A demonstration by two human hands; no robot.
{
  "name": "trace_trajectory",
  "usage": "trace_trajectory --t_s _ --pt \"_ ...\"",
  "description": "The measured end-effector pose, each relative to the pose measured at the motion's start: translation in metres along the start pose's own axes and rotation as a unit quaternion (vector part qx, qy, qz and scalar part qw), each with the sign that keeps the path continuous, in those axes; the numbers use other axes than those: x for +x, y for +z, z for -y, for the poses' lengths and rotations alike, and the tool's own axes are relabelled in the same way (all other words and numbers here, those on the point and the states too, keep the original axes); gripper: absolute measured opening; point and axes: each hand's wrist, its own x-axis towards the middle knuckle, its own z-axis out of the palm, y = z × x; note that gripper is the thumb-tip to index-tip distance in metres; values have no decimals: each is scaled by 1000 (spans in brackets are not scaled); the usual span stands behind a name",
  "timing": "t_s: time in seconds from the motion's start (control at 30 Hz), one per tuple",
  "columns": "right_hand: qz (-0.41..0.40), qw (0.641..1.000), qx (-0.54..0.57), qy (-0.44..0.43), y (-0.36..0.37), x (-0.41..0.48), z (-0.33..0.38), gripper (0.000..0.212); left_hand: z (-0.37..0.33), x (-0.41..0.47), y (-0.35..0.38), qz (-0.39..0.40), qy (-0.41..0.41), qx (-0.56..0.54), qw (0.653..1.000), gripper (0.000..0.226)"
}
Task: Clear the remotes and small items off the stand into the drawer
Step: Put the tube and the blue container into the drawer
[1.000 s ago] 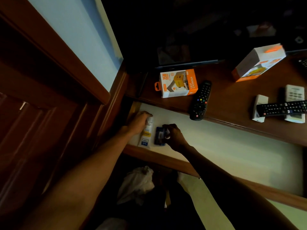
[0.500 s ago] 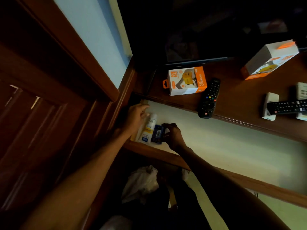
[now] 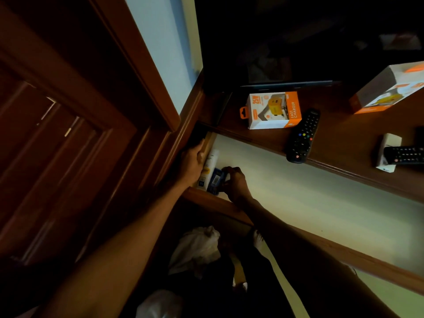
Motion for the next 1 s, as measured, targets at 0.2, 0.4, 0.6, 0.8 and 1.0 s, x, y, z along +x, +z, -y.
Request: trace_trajectory --t_s 0.2,0.4,0.6,0.8,1.0 --pt "16 999 -39 -10 -9 4 -3 59 1 3 0 -3 7 15 1000 47" --pt "15 998 -56 -16 -24 6 -15 68 2 3 0 4 8 22 1000 47" --pt "35 995 -79 -50 -24 9 -14 63 2 4 0 14 11 19 1000 47" --pt "68 992 -98 -36 -23 5 -16 66 -3 2 -3 9 10 37 999 47" --pt "50 994 -92 -36 -58 -20 -6 66 -52 -4 2 -55 60 1 997 36"
